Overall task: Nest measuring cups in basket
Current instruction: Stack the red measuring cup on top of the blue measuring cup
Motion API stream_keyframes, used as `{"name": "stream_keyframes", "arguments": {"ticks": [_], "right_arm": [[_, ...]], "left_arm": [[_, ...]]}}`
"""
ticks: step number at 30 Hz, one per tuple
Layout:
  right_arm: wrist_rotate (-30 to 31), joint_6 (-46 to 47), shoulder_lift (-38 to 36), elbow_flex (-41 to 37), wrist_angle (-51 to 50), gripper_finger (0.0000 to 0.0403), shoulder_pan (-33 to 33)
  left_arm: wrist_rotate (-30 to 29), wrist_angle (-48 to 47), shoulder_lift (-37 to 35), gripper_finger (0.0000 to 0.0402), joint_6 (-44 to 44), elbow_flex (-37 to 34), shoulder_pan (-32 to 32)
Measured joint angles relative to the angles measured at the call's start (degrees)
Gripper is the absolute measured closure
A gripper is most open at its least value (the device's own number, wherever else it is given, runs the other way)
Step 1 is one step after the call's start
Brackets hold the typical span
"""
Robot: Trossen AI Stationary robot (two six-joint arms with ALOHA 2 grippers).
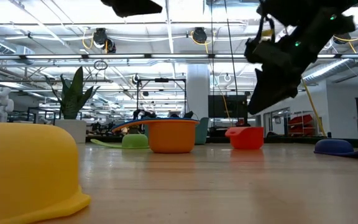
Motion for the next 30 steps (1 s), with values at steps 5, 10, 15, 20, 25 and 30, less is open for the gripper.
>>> {"name": "stream_keyframes", "arguments": {"ticks": [5, 10, 15, 20, 25, 30], "right_arm": [[9.08, -14.25, 0.47, 0.04, -0.21, 0.0305, 5.95], [14.21, -31.99, 3.17, 0.03, 0.17, 0.027, 10.71], [20.64, -42.42, 7.6, 0.03, 0.62, 0.0242, 11.78], [23.09, -51.54, 13.34, 0.01, 3.9, 0.0224, 9.83], [28.68, -61.65, 17.91, 0.01, 9.47, 0.0225, 9.01], [31.81, -68.33, 20.55, 0.02, 14.26, 0.0246, 9.02]], "left_arm": [[-0.11, 0.1, -0.38, 0.0055, 0.18, 0.0, -0.17], [-0.13, 0.12, -0.33, 0.0055, 0.21, -0.02, -0.13], [-0.13, 0.19, -0.33, 0.0055, 0.17, -0.02, 0.31], [-0.15, 0.19, -0.32, 0.0055, -0.55, -0.02, 0.97], [-0.15, 0.15, -0.31, 0.0055, -0.93, -0.04, 1.45], [-0.15, -0.35, -0.31, 0.0055, -0.86, -0.04, 1.43]]}}
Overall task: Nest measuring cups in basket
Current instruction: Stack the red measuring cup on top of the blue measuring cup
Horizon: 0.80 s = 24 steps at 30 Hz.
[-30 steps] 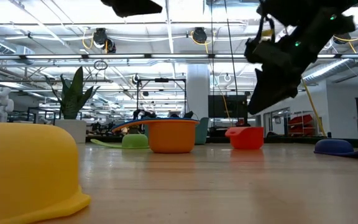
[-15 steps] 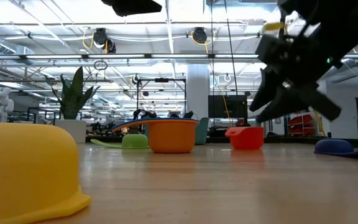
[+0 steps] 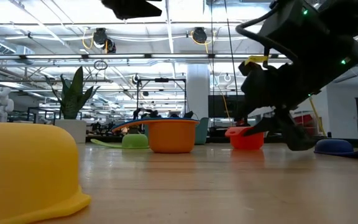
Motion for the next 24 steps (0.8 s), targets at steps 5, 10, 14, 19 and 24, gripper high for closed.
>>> {"name": "stream_keyframes", "arguments": {"ticks": [5, 10, 14, 19, 24], "right_arm": [[-0.02, -4.39, 1.87, 0.01, 3.77, 0.0274, -0.05], [0.12, -7.21, 3.5, 0.06, 8.62, 0.0319, -1.19], [0.09, -9.23, 3.79, 0.06, 11.26, 0.0373, -1.91], [0.19, -12.02, 3.64, -0.01, 15.8, 0.0394, -2.14], [1.49, -8.96, 1.64, -0.01, 16.59, 0.04, -2.13]], "left_arm": [[0.0, -0.57, 0.0, 0.0055, 0.7, 0.0, 0.01], [-0.02, -0.67, 0.0, 0.0055, 0.74, 0.0, 0.14], [-0.02, -0.91, 0.0, 0.0055, 0.72, 0.0, 0.17], [-0.02, -0.52, 0.0, 0.0055, 0.74, 0.0, 0.21], [-0.04, -0.44, 0.0, 0.0055, 0.8, 0.0, 0.24]]}}
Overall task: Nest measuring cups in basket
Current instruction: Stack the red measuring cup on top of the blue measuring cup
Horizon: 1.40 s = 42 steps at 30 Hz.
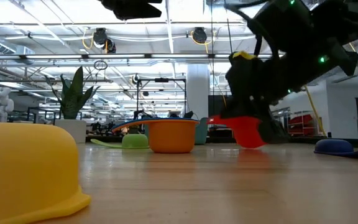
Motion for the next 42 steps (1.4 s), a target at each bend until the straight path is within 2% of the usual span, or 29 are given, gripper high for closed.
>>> {"name": "stream_keyframes", "arguments": {"ticks": [4, 12, 19, 24, 28, 34, 42], "right_arm": [[0.09, 5.58, -3.85, -0.01, -0.15, 0.0401, 0.19], [-0.29, 20.94, -15.16, -0.02, -0.73, 0.0402, 1.54], [-10.49, 36.22, -23.64, 0.0, -5.0, 0.0402, 0.92], [-17.16, 42.89, -25.53, 0.0, -7.51, 0.0402, -0.01], [-21.04, 45.58, -25.54, 0.0, -8.15, 0.0403, -0.84], [-22.71, 46.22, -25.54, 0.0, -8.0, 0.0403, -1.16], [-22.73, 46.15, -25.54, 0.0, -8.1, 0.0403, -1.16]], "left_arm": [[-0.47, 0.91, 0.0, 0.0055, 1.02, 0.0, 0.04], [-6.82, 1.6, 0.37, 0.0055, 3.92, 0.0, 0.0], [-6.93, 7.17, 5.56, 0.0057, 8.32, -0.04, -0.13], [-3.7, 11.94, 10.24, 0.0087, 12.28, 0.54, -0.11], [-2.84, 12.95, 13.59, 0.0124, 12.16, 3.17, 0.21], [-2.82, 12.72, 19.37, 0.0169, 11.68, 6.68, 0.57], [-1.69, 6.57, 23.08, 0.0182, 7.91, 10.78, 2.92]]}}
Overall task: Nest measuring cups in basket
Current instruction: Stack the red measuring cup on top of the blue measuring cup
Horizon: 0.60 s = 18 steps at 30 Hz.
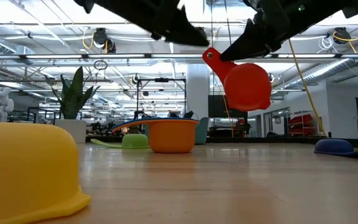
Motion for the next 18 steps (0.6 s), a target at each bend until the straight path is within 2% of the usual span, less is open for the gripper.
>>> {"name": "stream_keyframes", "arguments": {"ticks": [6, 12, 18], "right_arm": [[-1.01, 0.04, 0.0, 0.0, 0.03, 0.0403, -0.01], [-1.46, 0.04, 0.0, 0.0, 0.02, 0.0403, -0.04], [-1.46, 0.04, 0.0, 0.0, 0.03, 0.0403, -0.04]], "left_arm": [[5.95, -0.95, 1.89, 0.0188, -3.63, 0.17, 2.89], [8.54, -0.82, 1.92, 0.0202, -4.06, 0.17, 3.57], [9.37, -0.67, 1.92, 0.0232, -4.01, 0.17, 3.9]]}}
